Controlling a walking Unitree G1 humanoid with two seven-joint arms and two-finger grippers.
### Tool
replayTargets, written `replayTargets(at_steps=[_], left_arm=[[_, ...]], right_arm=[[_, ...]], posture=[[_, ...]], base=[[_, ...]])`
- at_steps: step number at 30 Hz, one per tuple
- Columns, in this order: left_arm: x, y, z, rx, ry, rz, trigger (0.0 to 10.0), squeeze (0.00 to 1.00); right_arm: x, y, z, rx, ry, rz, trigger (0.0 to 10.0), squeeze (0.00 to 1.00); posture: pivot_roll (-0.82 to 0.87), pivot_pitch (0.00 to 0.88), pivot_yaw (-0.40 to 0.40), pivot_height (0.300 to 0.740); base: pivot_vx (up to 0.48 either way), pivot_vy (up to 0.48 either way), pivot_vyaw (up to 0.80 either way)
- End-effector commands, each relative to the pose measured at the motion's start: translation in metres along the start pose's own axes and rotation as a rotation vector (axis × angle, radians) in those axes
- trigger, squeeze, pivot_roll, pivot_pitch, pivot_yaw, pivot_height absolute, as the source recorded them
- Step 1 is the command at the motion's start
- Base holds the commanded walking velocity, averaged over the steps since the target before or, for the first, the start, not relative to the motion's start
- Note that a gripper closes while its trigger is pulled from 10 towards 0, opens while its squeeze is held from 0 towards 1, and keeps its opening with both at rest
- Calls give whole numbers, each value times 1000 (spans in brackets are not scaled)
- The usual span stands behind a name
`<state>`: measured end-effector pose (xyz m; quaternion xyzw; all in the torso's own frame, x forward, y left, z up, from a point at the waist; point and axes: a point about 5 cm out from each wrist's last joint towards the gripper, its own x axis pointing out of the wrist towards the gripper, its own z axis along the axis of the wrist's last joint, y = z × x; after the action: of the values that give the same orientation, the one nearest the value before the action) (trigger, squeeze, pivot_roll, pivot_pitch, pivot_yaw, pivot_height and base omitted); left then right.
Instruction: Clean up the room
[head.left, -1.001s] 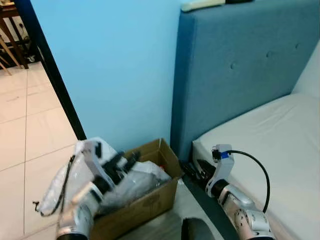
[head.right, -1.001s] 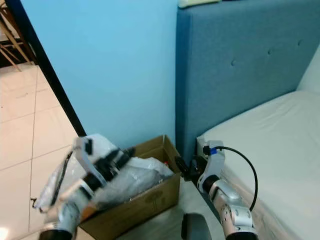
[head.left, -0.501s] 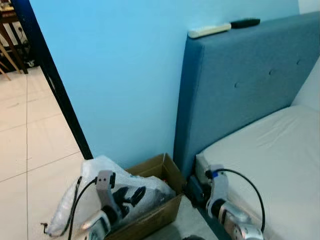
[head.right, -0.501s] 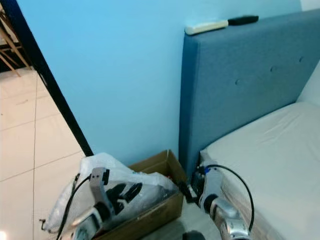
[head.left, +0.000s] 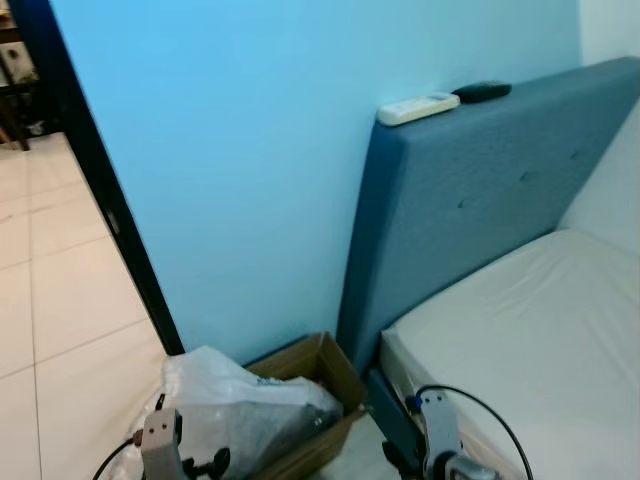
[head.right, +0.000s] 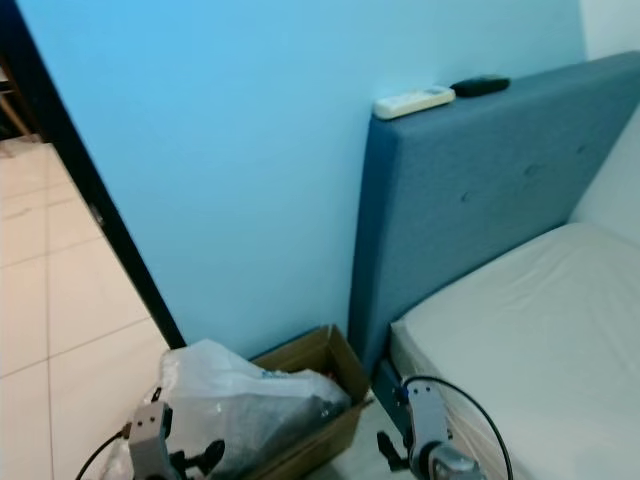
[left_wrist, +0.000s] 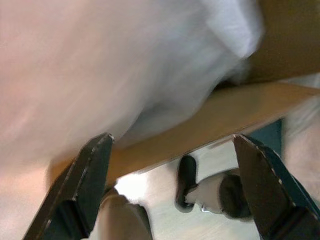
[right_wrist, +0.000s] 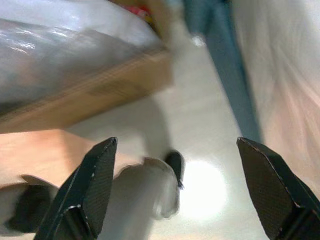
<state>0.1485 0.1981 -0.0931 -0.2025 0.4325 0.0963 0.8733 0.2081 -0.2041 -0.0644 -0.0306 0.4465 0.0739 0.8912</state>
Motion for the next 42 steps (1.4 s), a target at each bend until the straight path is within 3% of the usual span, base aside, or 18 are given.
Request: replayTargets(at_steps=[1, 5, 10, 16, 18, 23, 31, 37, 42], left_arm=[[-11, 16, -34, -45, 121, 96, 10000, 0], [-8, 9, -32, -15, 117, 52, 10000, 0], [-5, 10, -21, 11, 101, 66, 10000, 0], [-1, 14, 0, 17, 54, 79, 10000, 0], [-1, 17, 3, -7, 38, 98, 10000, 0], [-1, 18, 3, -13, 35, 101, 10000, 0], [-6, 33, 8, -26, 12, 137, 10000, 0], [-8, 38, 7, -14, 22, 149, 10000, 0], [-5, 33, 11, -1, 18, 134, 10000, 0]], right_arm=[[-2, -3, -18, -27, 68, -49, 10000, 0], [-5, -7, -34, -22, 141, -102, 10000, 0], [-7, -7, -46, -18, 194, -119, 10000, 0], [-6, 5, -54, -28, 220, -101, 10000, 0], [-5, 16, -59, -103, 247, -57, 10000, 0], [-3, 23, -59, -139, 249, -28, 10000, 0], [1, 40, -55, -38, 239, 13, 10000, 0], [2, 41, -51, -45, 233, 27, 10000, 0], [1, 38, -53, -32, 242, 11, 10000, 0]], posture=[[-63, 0, -32, 705], [-56, 0, -25, 705], [-59, 0, -17, 705], [-35, 0, -33, 705], [-27, 0, -29, 705], [-30, 0, -25, 705], [22, 0, -48, 705], [18, 0, -32, 705], [27, 0, -33, 705]], base=[[0, 0, 0], [-397, 0, 0], [-480, 0, 0], [-480, 0, 0], [-480, 0, 0], [-480, 0, 0], [-480, 0, 0], [-480, 0, -496], [-480, 0, -750]])
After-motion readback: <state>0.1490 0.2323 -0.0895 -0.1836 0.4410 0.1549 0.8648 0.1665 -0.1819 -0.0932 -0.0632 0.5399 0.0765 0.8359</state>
